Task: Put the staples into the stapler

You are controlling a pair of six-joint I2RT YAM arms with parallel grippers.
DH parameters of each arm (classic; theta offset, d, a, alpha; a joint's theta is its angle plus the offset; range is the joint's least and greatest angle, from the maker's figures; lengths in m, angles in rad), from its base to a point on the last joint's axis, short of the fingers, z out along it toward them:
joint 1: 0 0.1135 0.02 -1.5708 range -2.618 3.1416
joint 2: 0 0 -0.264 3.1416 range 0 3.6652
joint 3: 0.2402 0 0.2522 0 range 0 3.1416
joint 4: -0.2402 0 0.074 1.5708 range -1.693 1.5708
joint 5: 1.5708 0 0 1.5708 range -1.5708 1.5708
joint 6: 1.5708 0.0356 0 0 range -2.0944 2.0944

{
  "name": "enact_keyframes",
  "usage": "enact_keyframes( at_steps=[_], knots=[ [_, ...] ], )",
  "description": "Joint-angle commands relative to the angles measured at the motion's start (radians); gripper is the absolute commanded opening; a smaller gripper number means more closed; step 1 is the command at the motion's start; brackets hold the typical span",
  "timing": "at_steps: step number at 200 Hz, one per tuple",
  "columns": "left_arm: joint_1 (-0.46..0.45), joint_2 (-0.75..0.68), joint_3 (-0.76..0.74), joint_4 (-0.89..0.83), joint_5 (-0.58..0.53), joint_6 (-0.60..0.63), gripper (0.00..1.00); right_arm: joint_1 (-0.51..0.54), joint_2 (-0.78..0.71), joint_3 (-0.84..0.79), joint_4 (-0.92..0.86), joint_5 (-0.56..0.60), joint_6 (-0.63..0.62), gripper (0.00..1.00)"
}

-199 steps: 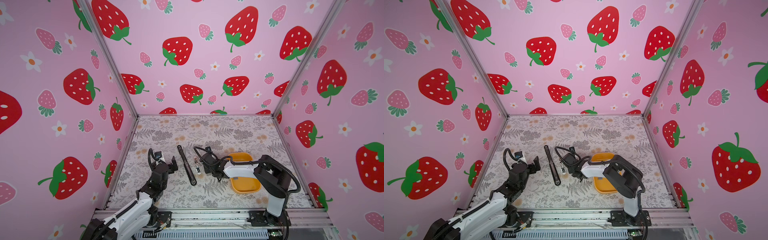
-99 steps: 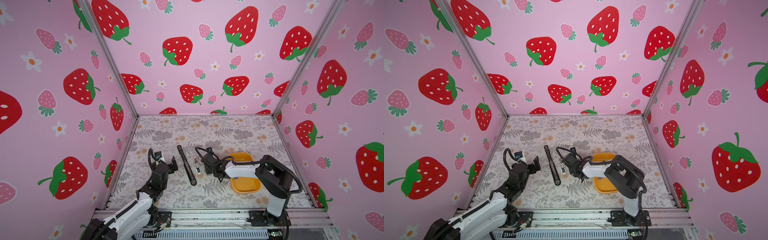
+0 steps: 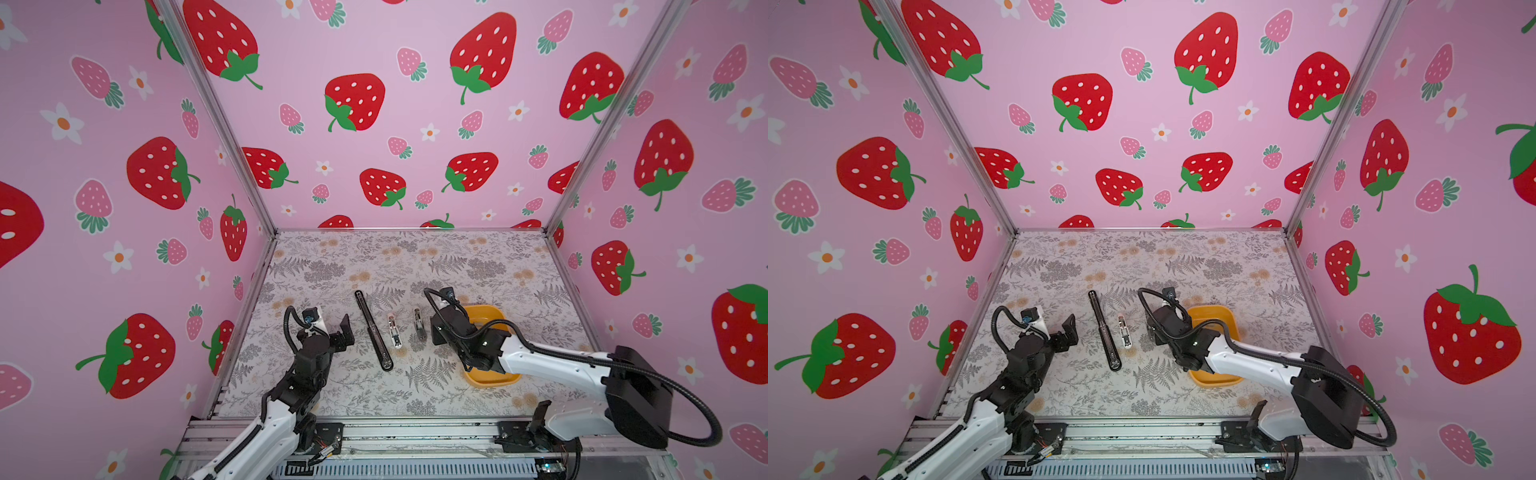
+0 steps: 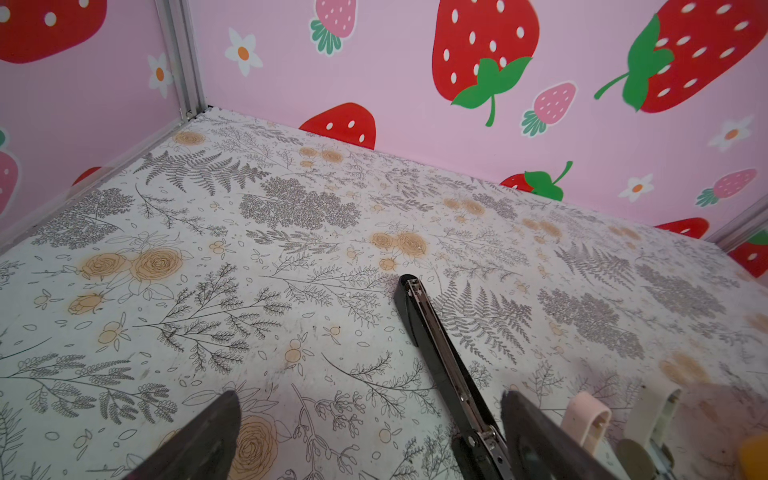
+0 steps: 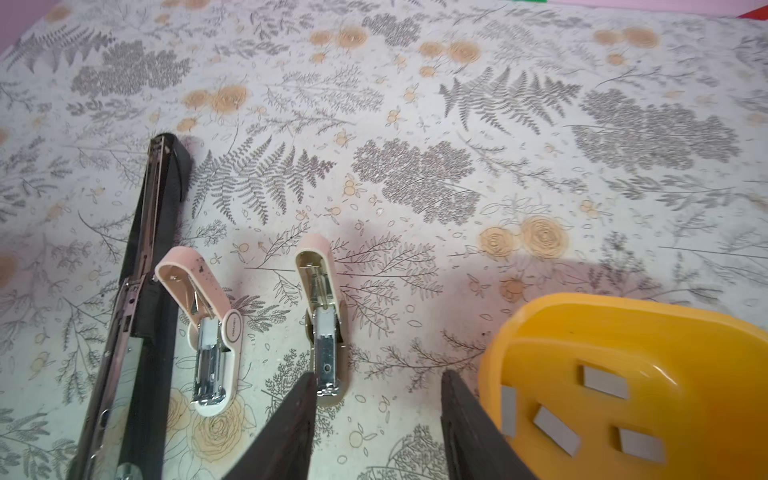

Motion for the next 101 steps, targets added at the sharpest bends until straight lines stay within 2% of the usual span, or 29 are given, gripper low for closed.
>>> enact_keyframes(
  at_steps=[1, 44, 78, 101],
  knots=[
    [0.003, -0.083, -0.06, -0.015, 0.075, -0.006, 0.99, -0.006, -0.08, -0.04, -0.123, 0.139, 0.045, 0.46],
    [0.003, -0.152, -0.076, -0.034, 0.138, 0.017, 0.99, -0.059, -0.154, -0.09, -0.224, 0.184, 0.11, 0.42],
    [0.003, -0.122, -0.072, -0.02, 0.166, 0.015, 0.99, -0.139, -0.135, -0.131, -0.224, 0.143, 0.12, 0.41],
    [0.002, -0.136, -0.074, -0.027, 0.171, 0.011, 0.99, -0.201, -0.104, -0.163, -0.181, 0.071, 0.108, 0.4]
  ],
)
